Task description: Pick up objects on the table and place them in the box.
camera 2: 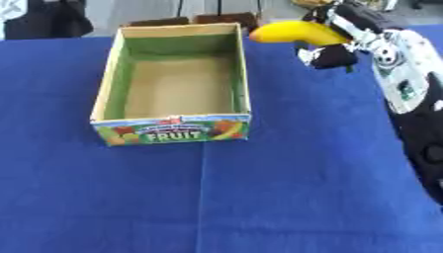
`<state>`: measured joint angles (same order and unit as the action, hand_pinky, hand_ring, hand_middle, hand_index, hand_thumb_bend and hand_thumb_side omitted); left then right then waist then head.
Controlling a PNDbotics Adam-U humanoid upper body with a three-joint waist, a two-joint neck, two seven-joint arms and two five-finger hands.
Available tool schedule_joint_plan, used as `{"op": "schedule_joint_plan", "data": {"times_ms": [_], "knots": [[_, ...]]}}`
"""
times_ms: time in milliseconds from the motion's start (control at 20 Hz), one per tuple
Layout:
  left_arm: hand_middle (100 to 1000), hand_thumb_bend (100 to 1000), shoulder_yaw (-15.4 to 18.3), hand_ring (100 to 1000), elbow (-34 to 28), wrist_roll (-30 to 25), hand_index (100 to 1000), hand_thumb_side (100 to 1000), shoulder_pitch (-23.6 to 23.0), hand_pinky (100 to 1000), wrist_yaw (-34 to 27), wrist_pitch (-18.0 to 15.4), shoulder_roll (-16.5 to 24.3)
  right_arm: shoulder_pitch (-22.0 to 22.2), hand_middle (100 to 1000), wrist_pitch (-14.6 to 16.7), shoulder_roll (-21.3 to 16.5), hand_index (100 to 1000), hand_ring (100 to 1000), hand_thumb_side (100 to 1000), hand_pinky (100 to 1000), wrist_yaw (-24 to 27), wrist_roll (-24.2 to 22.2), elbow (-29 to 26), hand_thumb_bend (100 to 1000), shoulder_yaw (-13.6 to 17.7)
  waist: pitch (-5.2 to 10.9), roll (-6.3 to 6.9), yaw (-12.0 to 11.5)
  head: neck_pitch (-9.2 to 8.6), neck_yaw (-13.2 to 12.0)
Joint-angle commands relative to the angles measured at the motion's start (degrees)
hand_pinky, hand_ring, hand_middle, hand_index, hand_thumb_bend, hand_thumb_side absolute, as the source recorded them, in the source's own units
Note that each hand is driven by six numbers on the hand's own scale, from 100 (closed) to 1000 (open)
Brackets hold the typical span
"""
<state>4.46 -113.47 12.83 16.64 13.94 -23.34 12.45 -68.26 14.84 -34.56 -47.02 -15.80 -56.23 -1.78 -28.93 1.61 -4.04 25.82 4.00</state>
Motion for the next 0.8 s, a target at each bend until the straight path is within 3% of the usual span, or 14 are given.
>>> {"op": "schedule_joint_plan", "data": {"times_ms": [50, 250, 800], "knots": [[796, 100, -0.13, 784, -1.12, -0.11, 911, 897, 0.05, 730, -0.2, 0.14, 0.67, -2.16, 459, 0.09, -0.47, 715, 796, 439, 624, 0.99, 0.5, -2.26, 100, 0.46, 15.73, -0.85, -0.35, -0.27, 0.22], [796, 100, -0.12, 784, -1.12, -0.2, 911, 897, 0.06, 730, -0.34, 0.2, 0.81, -5.1, 459, -0.71, 1.43, 712, 793, 442, 620, 2.34, 0.99, -3.8, 100, -0.26, 15.99, -1.25, -0.47, -0.24, 0.15], [796, 100, -0.27, 783, -1.12, -0.46, 911, 896, 0.14, 730, -0.63, 0.25, 0.84, -8.09, 457, -1.41, 5.07, 709, 791, 444, 616, 3.83, 0.71, -4.82, 100, -1.45, 16.25, -1.67, -1.26, -0.08, 0.39]]}}
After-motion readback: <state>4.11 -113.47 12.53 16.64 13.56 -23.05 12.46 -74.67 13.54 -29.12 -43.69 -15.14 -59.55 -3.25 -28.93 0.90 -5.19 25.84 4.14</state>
